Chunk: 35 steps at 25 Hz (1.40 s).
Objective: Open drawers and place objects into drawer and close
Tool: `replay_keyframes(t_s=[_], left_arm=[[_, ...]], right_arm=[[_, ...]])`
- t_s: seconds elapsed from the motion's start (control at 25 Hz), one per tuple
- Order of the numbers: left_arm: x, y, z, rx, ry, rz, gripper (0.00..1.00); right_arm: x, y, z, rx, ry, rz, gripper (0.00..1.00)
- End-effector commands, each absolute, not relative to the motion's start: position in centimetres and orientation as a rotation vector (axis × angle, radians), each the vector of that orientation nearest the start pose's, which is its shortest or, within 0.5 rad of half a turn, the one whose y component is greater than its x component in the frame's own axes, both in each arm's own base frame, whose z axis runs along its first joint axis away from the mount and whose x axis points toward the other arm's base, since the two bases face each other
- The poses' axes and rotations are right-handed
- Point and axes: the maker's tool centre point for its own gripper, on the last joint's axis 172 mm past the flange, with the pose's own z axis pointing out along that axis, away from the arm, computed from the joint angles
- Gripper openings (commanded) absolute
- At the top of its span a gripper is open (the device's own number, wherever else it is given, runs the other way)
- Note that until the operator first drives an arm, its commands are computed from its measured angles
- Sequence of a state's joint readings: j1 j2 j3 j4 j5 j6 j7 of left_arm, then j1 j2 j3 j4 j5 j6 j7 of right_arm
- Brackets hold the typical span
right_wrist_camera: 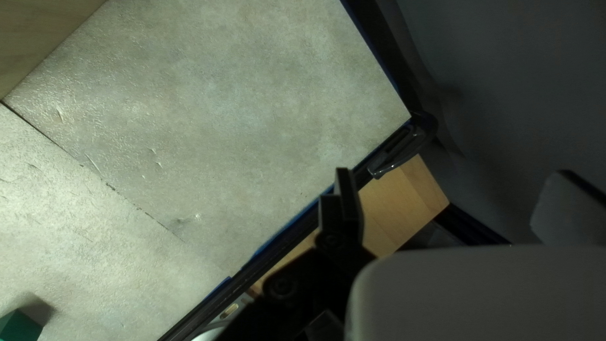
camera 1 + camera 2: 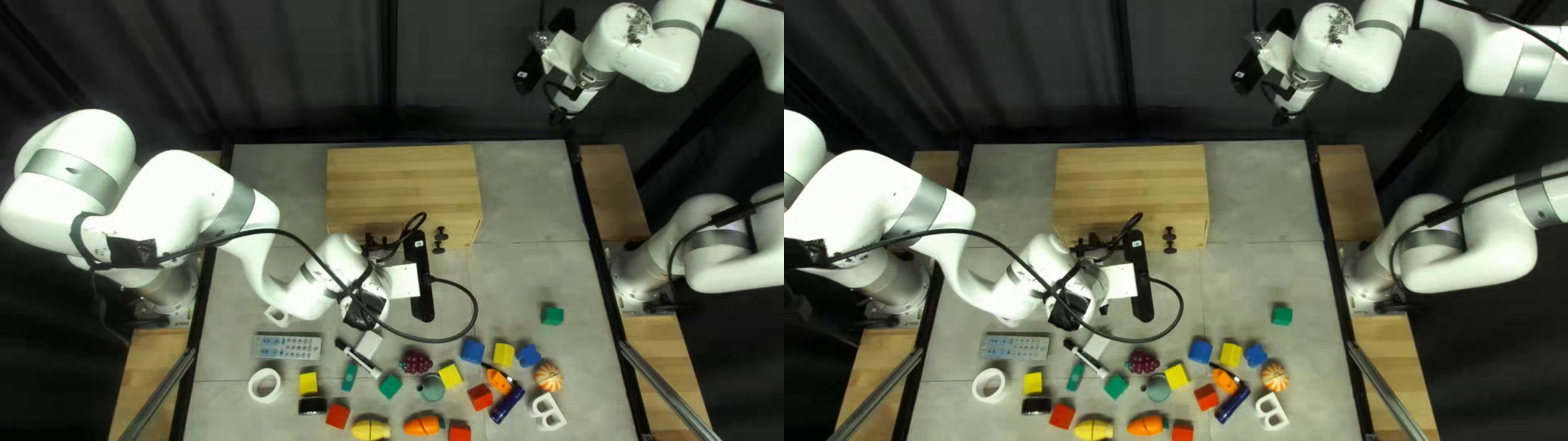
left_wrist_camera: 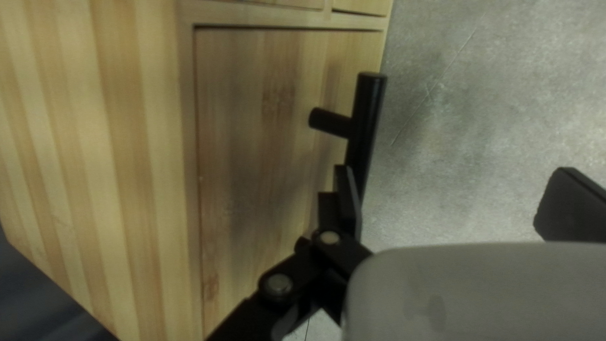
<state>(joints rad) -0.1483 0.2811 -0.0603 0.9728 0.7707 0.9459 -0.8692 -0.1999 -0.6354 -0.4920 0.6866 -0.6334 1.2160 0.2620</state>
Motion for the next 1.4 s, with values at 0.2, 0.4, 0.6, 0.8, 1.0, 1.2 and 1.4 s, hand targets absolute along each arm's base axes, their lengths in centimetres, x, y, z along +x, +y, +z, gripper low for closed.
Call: replay_keyframes(t_s=[0.2, 0.4, 0.6, 0.8, 1.0, 1.2, 1.4], left_arm=[[46.6, 2.6, 6.4, -2.552, -0.165, -0.094, 1.0], [46.7, 2.6, 6.1, -2.555, -0.17, -0.093, 1.0], [46.8, 2.5, 6.1, -2.557, -0.171, -0.092, 1.0], [47.0, 2.2, 5.9, -2.561, -0.168, -0.09, 1.0], [47.0, 1.2, 6.0, -2.568, -0.163, -0.088, 1.0], [46.5, 0.0, 6.8, -2.565, -0.155, -0.086, 1.0], [46.1, -1.4, 7.6, -2.563, -0.152, -0.091, 1.0]], right_arm=[[19.9, -30.2, 25.0, -3.271, 1.142, -0.031, 1.0], [19.9, -30.2, 25.0, -3.271, 1.142, -0.031, 1.0], [19.9, -30.2, 25.0, -3.271, 1.142, -0.031, 1.0], [19.9, -30.2, 25.0, -3.271, 1.142, -0.031, 1.0], [19.9, -30.2, 25.0, -3.271, 1.142, -0.031, 1.0], [19.9, -30.2, 25.0, -3.271, 1.142, -0.031, 1.0], [19.9, -30.2, 25.0, -3.271, 1.142, -0.031, 1.0]])
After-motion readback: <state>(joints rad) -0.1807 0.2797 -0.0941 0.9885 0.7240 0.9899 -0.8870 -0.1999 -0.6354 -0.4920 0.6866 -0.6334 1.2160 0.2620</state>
